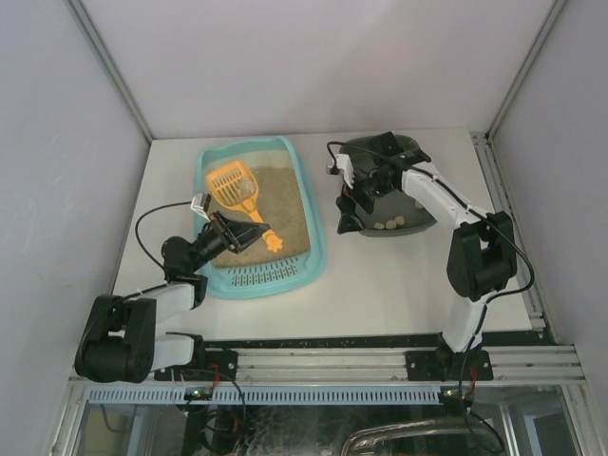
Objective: Clean the litter box
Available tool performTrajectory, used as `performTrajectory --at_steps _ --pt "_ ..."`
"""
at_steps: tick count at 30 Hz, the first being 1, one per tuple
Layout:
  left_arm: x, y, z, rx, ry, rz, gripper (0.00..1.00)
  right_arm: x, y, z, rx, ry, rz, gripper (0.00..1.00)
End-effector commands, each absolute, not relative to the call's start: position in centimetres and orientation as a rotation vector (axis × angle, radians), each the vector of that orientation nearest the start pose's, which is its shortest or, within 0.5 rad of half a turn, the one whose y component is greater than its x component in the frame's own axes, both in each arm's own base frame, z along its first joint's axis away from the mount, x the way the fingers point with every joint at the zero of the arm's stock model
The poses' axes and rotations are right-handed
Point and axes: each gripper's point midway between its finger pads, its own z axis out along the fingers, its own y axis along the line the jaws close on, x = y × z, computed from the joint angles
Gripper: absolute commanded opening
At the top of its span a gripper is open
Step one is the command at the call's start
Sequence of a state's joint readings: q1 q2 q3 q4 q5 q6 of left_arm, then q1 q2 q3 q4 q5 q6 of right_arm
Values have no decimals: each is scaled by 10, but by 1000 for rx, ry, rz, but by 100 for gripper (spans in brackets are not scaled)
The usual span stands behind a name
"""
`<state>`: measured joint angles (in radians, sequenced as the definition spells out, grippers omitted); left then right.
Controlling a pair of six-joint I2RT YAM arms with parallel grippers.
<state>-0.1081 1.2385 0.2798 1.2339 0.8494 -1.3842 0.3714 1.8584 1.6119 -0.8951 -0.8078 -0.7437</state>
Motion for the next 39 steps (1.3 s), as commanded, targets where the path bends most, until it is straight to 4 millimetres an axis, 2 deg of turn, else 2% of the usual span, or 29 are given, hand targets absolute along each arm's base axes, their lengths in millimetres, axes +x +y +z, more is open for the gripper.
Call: performTrajectory --at_steps 1,2,5,7,8,10,11,12,13,14,15,16,18,19,21,22,24,25,27,28,29,30,31,32,34,35,37,38,39 --pt "255 -182 258 -179 1475 -1796 0 317 220 165 -1350 2121 916 100" --pt "256 -180 254 -205 1492 -1805 0 315 212 166 -1310 2154 904 100" --pt "262 -156 243 -353 1440 -1723 0 309 190 170 -1155 2251 908 100" --pt "258 -163 254 -266 1441 -1743 0 301 176 178 -1065 2281 935 100" --pt "259 -158 258 -273 1429 -1736 0 295 170 184 -1028 2281 948 100" --pt "266 -133 263 -386 1324 -1653 0 286 159 190 -971 2291 958 100" --pt "265 -139 266 -353 1338 -1656 0 281 156 190 -957 2298 959 100" --pt "262 -150 277 -260 1357 -1677 0 276 153 190 -949 2305 953 100" --pt "259 -154 290 -209 1339 -1698 0 272 150 187 -939 2321 946 100" --pt "260 -145 296 -230 1301 -1689 0 267 149 182 -923 2344 947 100" --pt "265 -134 293 -287 1280 -1659 0 265 147 179 -907 2356 953 100" --pt "270 -132 288 -309 1290 -1640 0 262 147 176 -892 2365 972 100" --pt "267 -163 289 -163 1387 -1696 0 264 145 172 -842 2365 1007 100" --pt "263 -171 291 -129 1394 -1732 0 264 145 167 -815 2374 1025 100" --pt "270 -157 280 -236 1368 -1718 0 266 141 160 -790 2390 1028 100" --pt "275 -160 277 -235 1375 -1701 0 268 138 157 -778 2395 1020 100" --pt "268 -196 272 -94 1490 -1741 0 273 131 148 -740 2412 994 100" --pt "265 -197 272 -83 1484 -1735 0 275 127 142 -728 2427 974 100" --pt "278 -175 262 -199 1471 -1671 0 276 122 135 -729 2447 943 100" --pt "284 -177 254 -208 1516 -1654 0 275 122 133 -738 2448 941 100" --pt "281 -191 254 -138 1564 -1674 0 275 121 131 -746 2449 933 100" --pt "276 -203 260 -68 1579 -1709 0 276 120 130 -748 2451 929 100" --pt "271 -203 270 -44 1548 -1744 0 276 120 129 -754 2451 927 100" --pt "272 -190 278 -85 1485 -1757 0 276 120 127 -759 2453 925 100" --pt "290 -162 271 -252 1439 -1740 0 276 120 124 -768 2468 908 100" --pt "292 -170 271 -214 1470 -1767 0 276 119 122 -773 2472 904 100" --pt "282 -193 280 -95 1496 -1842 0 277 119 120 -773 2480 900 100" --pt "281 -191 279 -123 1490 -1848 0 277 118 119 -772 2483 893 100" --pt "290 -178 278 -204 1455 -1811 0 278 118 118 -773 2486 887 100"
